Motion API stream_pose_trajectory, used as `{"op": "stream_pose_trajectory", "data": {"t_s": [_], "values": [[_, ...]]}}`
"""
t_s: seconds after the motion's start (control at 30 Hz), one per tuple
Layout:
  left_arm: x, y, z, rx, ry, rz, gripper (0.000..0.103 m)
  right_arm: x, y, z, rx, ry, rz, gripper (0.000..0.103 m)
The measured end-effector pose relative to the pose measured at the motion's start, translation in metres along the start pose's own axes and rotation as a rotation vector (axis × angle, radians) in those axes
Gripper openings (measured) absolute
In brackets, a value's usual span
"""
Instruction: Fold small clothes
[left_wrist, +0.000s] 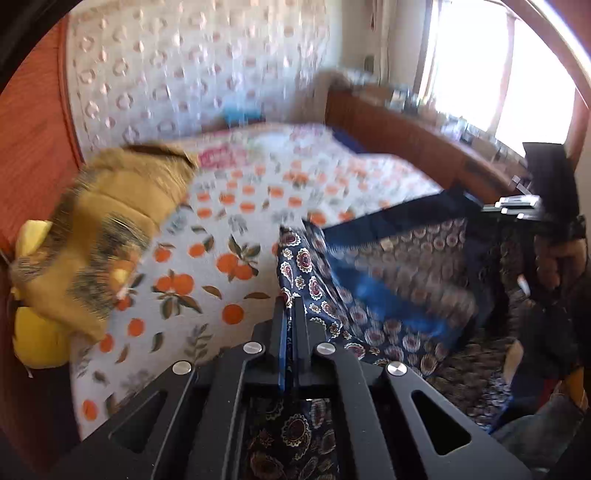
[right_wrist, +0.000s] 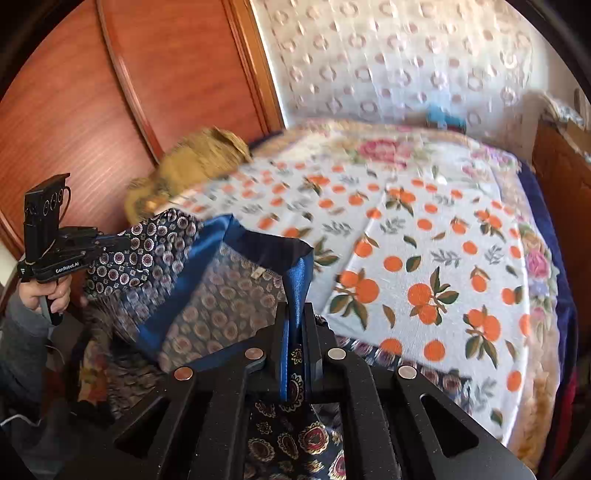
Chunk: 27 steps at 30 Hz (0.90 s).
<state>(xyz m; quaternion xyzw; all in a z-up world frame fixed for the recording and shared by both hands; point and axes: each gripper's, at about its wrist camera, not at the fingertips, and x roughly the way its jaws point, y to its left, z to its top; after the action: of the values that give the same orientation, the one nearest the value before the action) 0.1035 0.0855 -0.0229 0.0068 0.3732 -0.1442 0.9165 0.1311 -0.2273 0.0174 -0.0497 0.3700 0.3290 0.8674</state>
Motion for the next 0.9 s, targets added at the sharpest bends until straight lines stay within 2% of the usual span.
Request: {"op": "stream_pose_trajectory", "data": {"t_s": [0.1,0.17,0.4,0.53,0.6,0.63,0.67,0.73,0.77,0.83,0.9], "values": [[-0.043,-0.003,-0.017,-0.012,-0.066,-0.005,0.003,-0.029,0.014,-0.012,-0.017,-0.026,0.016,0.005],[-0.065,-0.002,-0.036,-0.024,-0.079,-0.02,0.003,-0.041,0.026,-0.024,-0.039,-0.016,0.034,0.005],[-0.076,-0.007,-0.1,-0.061,0.014,-0.019,0.003,-0.066,0.051,-0.077,-0.065,0.064,0.059,0.005],[-0.07,-0.007,-0.116,-0.057,0.061,0.018,0.003,-0.072,0.051,-0.093,-0.066,0.097,0.034,0.006],[-0.072,-0.002,-0.116,-0.064,0.065,0.033,0.015,-0.076,0.05,-0.093,-0.064,0.096,0.009,0.017],[-0.073,0.0,-0.113,-0.069,0.053,0.042,0.036,-0.078,0.048,-0.091,-0.061,0.09,-0.005,0.02],[-0.075,0.004,-0.112,-0.075,0.04,0.043,0.048,-0.078,0.047,-0.088,-0.057,0.077,-0.023,0.026],[-0.075,0.01,-0.106,-0.093,0.02,0.033,0.053,-0.089,0.048,-0.086,-0.046,0.049,-0.051,0.038],[-0.074,0.013,-0.102,-0.102,0.013,0.041,0.06,-0.095,0.046,-0.086,-0.042,0.033,-0.068,0.046],[-0.071,0.016,-0.097,-0.107,0.003,0.06,0.066,-0.104,0.05,-0.086,-0.043,0.01,-0.093,0.048],[-0.067,0.019,-0.093,-0.111,-0.001,0.067,0.066,-0.106,0.048,-0.086,-0.047,-0.001,-0.12,0.051]]}}
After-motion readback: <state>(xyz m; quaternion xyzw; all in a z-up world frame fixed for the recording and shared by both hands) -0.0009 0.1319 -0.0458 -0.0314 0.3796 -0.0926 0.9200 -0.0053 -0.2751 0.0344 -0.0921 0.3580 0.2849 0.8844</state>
